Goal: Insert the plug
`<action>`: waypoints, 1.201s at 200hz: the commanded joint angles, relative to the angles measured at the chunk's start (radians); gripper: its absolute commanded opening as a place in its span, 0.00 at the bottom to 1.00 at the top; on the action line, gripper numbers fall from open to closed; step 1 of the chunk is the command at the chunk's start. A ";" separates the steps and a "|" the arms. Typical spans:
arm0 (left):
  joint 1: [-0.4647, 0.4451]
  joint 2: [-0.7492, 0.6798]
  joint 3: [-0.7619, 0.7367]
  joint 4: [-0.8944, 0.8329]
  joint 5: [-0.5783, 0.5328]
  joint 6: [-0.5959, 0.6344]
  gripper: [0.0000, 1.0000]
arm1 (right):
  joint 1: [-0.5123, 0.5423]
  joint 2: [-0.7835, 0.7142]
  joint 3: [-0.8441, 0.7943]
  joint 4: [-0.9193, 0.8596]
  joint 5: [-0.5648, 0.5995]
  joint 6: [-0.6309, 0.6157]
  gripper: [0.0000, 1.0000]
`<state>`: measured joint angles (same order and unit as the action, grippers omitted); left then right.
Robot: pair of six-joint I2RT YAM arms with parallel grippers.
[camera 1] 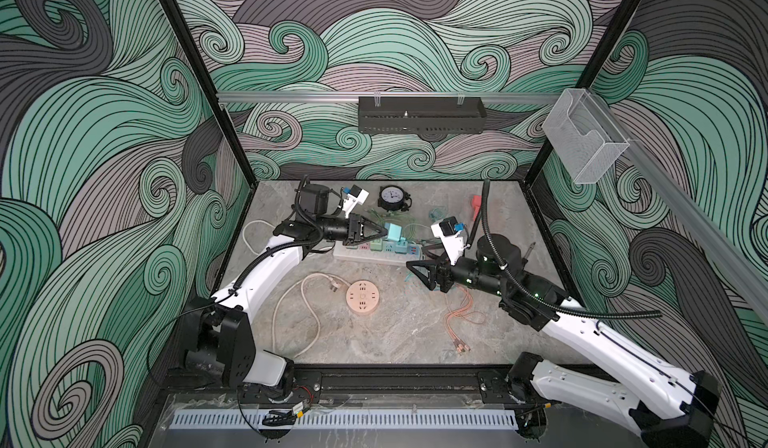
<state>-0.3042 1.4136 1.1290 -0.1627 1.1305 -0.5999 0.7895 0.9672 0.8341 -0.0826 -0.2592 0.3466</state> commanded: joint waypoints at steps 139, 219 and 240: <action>-0.006 -0.196 -0.129 0.443 0.041 -0.328 0.00 | -0.041 0.281 -0.069 0.975 -0.111 0.542 0.69; -0.009 -0.214 -0.146 0.444 0.032 -0.337 0.00 | -0.052 0.336 -0.034 1.035 -0.124 0.580 0.49; -0.010 -0.214 -0.147 0.440 0.034 -0.334 0.00 | -0.052 0.336 -0.029 1.020 -0.120 0.574 0.45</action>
<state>-0.3046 1.2194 0.9825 0.2516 1.1355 -0.9298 0.7437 1.3064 0.7631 0.8982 -0.3672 0.9276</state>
